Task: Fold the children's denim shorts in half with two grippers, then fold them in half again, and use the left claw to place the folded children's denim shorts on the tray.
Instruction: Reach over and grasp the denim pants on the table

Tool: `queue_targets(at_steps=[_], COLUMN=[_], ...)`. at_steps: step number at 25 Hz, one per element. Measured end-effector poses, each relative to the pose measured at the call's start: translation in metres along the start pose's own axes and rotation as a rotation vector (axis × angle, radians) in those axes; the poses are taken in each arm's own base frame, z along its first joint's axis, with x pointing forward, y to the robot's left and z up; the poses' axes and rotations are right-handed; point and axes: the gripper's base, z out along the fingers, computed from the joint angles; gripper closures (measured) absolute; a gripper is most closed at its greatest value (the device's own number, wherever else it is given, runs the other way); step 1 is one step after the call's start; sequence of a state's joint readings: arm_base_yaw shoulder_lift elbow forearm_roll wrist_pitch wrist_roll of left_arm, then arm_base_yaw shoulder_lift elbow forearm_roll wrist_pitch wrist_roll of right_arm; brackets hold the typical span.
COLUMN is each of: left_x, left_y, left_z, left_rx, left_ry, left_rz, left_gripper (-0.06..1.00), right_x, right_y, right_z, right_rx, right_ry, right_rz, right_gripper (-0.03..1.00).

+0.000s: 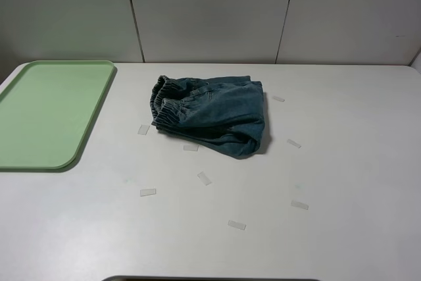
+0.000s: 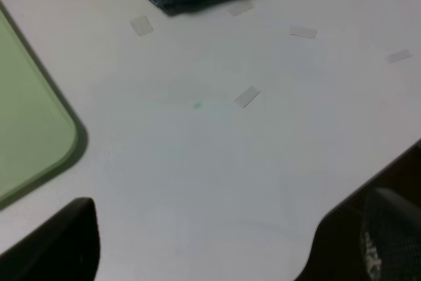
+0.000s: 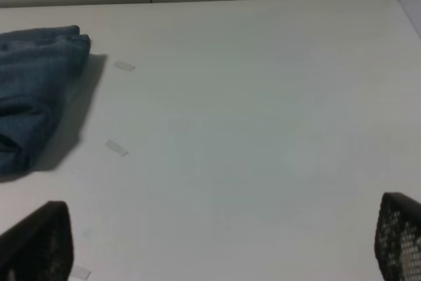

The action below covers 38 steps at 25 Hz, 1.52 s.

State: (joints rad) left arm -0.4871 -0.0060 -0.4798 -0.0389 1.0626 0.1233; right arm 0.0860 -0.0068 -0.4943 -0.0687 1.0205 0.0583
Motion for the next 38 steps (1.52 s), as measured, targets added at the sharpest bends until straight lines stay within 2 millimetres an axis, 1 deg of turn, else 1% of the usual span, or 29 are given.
queue_targets(at_steps=[24, 27, 30, 32, 34, 38], left_x=[0.0, -0.008, -0.024, -0.032, -0.041, -0.059], left_y=[0.0, 0.0, 0.0, -0.001, 0.001, 0.004], left_z=[0.0, -0.004, -0.01, -0.011, -0.003, 0.035], left_rx=[0.0, -0.003, 0.009, 0.024, 0.032, 0.034], left_ry=[0.0, -0.066, -0.224, -0.28, -0.257, -0.103], left_rz=[-0.002, -0.013, -0.057, -0.093, -0.131, -0.173], left_gripper=[0.15, 0.15, 0.15, 0.15, 0.15, 0.15], right_x=[0.0, 0.0, 0.0, 0.0, 0.0, 0.0], right_y=[0.0, 0.0, 0.0, 0.0, 0.0, 0.0], right_z=[0.0, 0.0, 0.0, 0.0, 0.0, 0.0], right_rx=[-0.002, -0.002, -0.002, -0.002, -0.002, -0.002], right_ry=[-0.001, -0.001, -0.001, -0.001, -0.001, -0.001], right_rz=[0.0, 0.0, 0.0, 0.0, 0.0, 0.0], right_gripper=[0.27, 0.27, 0.27, 0.27, 0.27, 0.27])
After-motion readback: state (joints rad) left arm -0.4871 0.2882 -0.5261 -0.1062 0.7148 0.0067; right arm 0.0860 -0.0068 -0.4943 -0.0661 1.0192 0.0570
